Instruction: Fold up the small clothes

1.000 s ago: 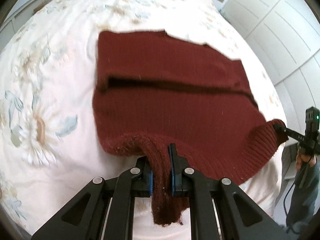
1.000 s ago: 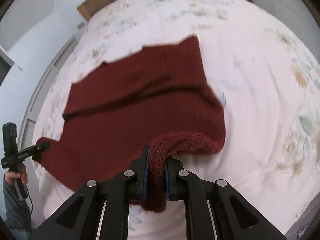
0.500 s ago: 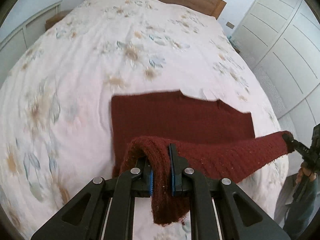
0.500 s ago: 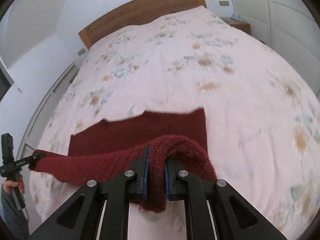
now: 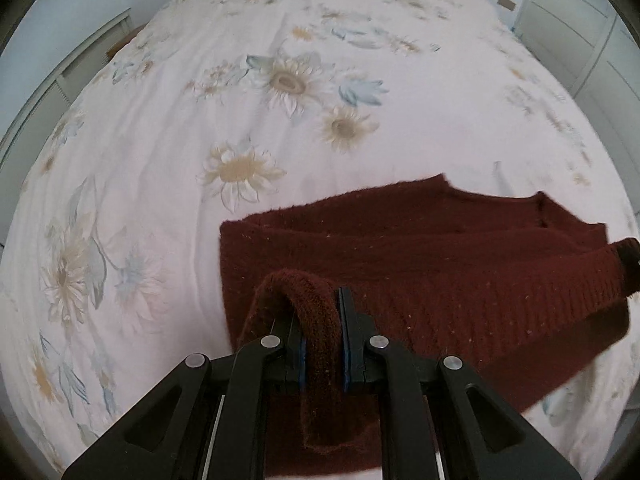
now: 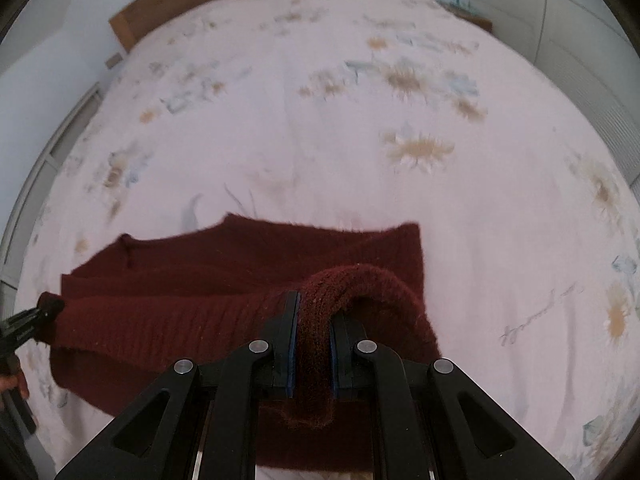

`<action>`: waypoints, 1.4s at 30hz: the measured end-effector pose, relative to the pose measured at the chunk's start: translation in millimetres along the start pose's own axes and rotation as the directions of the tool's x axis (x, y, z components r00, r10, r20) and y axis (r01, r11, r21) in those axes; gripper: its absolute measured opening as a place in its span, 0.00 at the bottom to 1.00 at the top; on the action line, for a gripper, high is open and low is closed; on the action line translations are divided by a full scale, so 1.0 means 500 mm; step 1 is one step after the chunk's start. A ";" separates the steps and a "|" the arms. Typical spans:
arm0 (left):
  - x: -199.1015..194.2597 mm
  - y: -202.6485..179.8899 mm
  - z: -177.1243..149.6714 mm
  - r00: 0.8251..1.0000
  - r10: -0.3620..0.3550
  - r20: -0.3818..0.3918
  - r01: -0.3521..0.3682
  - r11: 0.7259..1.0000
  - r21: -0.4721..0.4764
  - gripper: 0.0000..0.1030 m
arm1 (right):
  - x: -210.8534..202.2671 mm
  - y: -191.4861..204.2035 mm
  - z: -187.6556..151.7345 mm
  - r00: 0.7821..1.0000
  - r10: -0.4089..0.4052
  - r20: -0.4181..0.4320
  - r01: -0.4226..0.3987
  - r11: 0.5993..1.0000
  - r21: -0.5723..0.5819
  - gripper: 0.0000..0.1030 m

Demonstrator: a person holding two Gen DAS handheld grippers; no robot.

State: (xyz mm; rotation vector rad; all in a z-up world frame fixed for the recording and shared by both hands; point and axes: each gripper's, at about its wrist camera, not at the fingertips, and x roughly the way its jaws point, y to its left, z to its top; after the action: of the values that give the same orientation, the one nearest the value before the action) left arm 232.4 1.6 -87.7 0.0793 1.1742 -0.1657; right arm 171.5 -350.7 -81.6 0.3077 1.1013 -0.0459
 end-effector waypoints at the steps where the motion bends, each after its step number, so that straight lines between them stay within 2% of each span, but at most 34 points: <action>1: 0.008 0.000 -0.003 1.000 0.014 0.002 -0.014 1.000 -0.001 0.11 | 0.011 -0.002 -0.002 1.000 -0.007 -0.011 0.008 1.000 0.005 0.12; 3: 0.020 0.000 -0.008 0.999 0.042 0.012 -0.042 0.999 0.000 0.14 | 0.030 -0.006 -0.007 0.999 -0.027 -0.037 0.027 0.999 0.018 0.13; 7: 0.036 0.005 -0.012 0.997 0.066 -0.028 -0.067 0.998 -0.019 0.20 | 0.047 -0.009 -0.015 0.998 -0.025 -0.055 0.027 0.999 0.037 0.15; 9: 0.030 0.005 -0.009 0.997 0.073 -0.034 -0.074 0.997 -0.025 0.26 | 0.044 -0.010 -0.017 0.998 -0.029 -0.047 0.031 0.999 0.043 0.25; 10: 0.024 0.006 -0.008 0.997 0.063 -0.035 -0.064 0.997 -0.030 0.40 | 0.039 -0.009 -0.017 0.999 -0.028 -0.043 0.030 0.999 0.044 0.36; 11: 0.016 0.005 -0.007 0.999 0.041 -0.034 -0.043 0.998 -0.036 0.48 | 0.032 -0.009 -0.017 0.999 -0.026 -0.036 0.028 0.999 0.045 0.46; 12: 0.008 0.003 -0.007 0.999 0.024 -0.030 -0.026 0.999 -0.040 0.62 | 0.021 -0.008 -0.017 1.000 -0.022 -0.022 0.023 0.999 0.048 0.50; 13: -0.004 -0.002 -0.006 1.000 0.021 -0.016 -0.022 0.999 -0.040 0.69 | 0.013 -0.007 -0.015 1.000 -0.023 -0.013 0.024 0.999 0.047 0.57; 16: -0.033 -0.016 -0.005 0.999 0.039 0.026 -0.038 0.999 -0.017 0.77 | -0.021 0.006 -0.009 0.999 -0.025 0.025 0.024 0.999 0.021 0.75; 17: -0.043 -0.020 -0.004 0.999 0.029 0.031 -0.028 1.000 -0.013 0.78 | -0.032 0.012 -0.009 0.999 -0.023 0.038 0.022 1.000 0.009 0.78; 19: -0.058 -0.031 -0.002 0.999 0.006 0.039 -0.006 1.000 -0.002 0.90 | -0.050 0.026 -0.008 0.998 -0.016 0.055 0.017 1.000 -0.016 0.79; 21: -0.071 -0.044 -0.002 0.998 0.001 0.060 -0.001 1.000 0.011 0.93 | -0.067 0.046 -0.012 0.997 0.010 0.077 -0.007 0.999 -0.042 0.86; 23: -0.081 -0.059 -0.003 0.997 -0.016 0.075 0.014 1.000 0.025 0.95 | -0.079 0.068 -0.020 0.995 0.030 0.097 -0.024 0.997 -0.070 1.00; 24: -0.085 -0.067 -0.005 0.996 -0.026 0.081 0.024 0.999 0.032 0.99 | -0.083 0.079 -0.025 0.994 0.034 0.108 -0.025 0.996 -0.084 1.00; 30: -0.087 -0.114 -0.033 0.988 -0.038 0.151 0.027 0.997 0.079 0.99 | -0.071 0.163 -0.081 0.987 0.021 0.160 0.013 0.978 -0.207 1.00; 35: -0.044 -0.134 -0.082 0.989 -0.046 0.142 0.033 0.995 0.089 0.99 | -0.027 0.210 -0.155 0.982 -0.017 0.188 0.074 0.950 -0.302 1.00; 40: 0.017 -0.152 -0.145 0.997 -0.012 0.076 0.001 0.989 0.149 0.99 | 0.041 0.216 -0.216 0.992 -0.033 0.122 0.073 0.940 -0.334 1.00; 42: 0.032 -0.146 -0.167 0.997 0.003 0.081 -0.015 0.987 0.158 0.99 | 0.064 0.203 -0.232 0.993 -0.052 0.101 0.083 0.939 -0.333 1.00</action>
State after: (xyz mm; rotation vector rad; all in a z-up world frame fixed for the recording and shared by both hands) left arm 149.9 -59.1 -133.1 0.2161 1.0790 -0.2520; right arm 104.4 -218.9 -135.2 -0.0403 1.0082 0.0671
